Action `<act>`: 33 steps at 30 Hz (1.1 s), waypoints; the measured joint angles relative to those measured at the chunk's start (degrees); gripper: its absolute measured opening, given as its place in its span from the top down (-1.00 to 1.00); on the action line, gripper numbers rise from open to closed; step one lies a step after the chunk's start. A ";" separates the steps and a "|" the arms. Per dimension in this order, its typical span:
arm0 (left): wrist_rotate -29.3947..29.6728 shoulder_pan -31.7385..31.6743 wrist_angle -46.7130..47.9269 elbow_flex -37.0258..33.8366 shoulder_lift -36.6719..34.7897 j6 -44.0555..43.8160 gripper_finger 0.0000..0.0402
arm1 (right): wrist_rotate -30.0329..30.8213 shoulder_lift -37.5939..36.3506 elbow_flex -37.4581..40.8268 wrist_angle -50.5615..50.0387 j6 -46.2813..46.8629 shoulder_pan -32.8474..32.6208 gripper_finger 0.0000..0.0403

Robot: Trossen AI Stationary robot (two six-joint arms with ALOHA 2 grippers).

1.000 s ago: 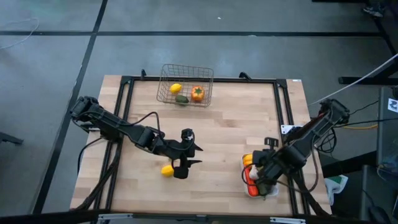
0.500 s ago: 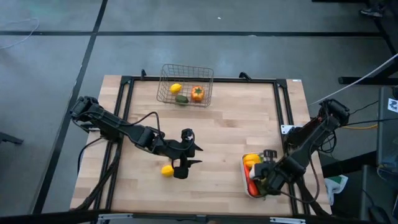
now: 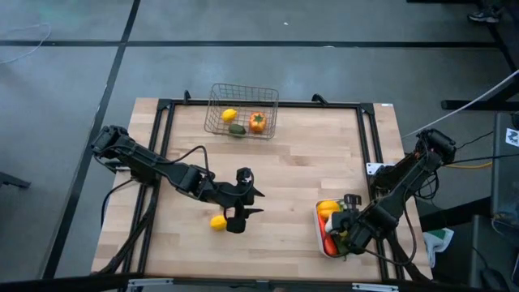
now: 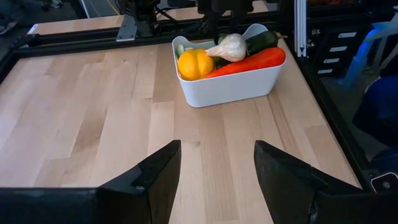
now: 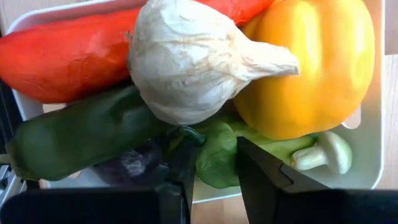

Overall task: Sort produce into baskets
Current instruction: Put the green bell pepper into the white bin, then put the cherry tomato into the mesh basket

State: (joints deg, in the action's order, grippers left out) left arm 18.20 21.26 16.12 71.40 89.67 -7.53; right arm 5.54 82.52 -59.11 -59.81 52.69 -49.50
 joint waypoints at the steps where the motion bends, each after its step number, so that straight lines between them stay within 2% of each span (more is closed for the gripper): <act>1: 0.00 0.00 0.00 0.00 0.02 0.00 0.00 | 0.00 0.00 0.00 0.00 0.00 0.00 0.51; 13: 0.00 0.00 0.00 0.00 0.02 0.02 0.00 | 0.00 0.00 -0.02 -0.02 -0.39 0.00 0.14; 23: 0.00 0.38 0.68 0.00 -0.12 -0.02 0.00 | 0.03 0.02 -0.02 -0.02 -0.20 0.00 -0.01; 28: -0.10 0.89 7.11 0.00 -1.84 -3.95 0.00 | 0.03 0.02 -0.02 -0.04 -0.15 0.00 -0.07; 33: -0.13 0.87 18.77 0.02 -3.47 -13.69 0.00 | 0.00 0.02 -0.04 -0.08 -0.09 0.00 -0.08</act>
State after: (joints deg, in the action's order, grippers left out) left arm 18.06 22.12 34.89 71.42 86.20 -21.22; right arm 5.54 82.54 -59.15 -59.89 52.59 -49.50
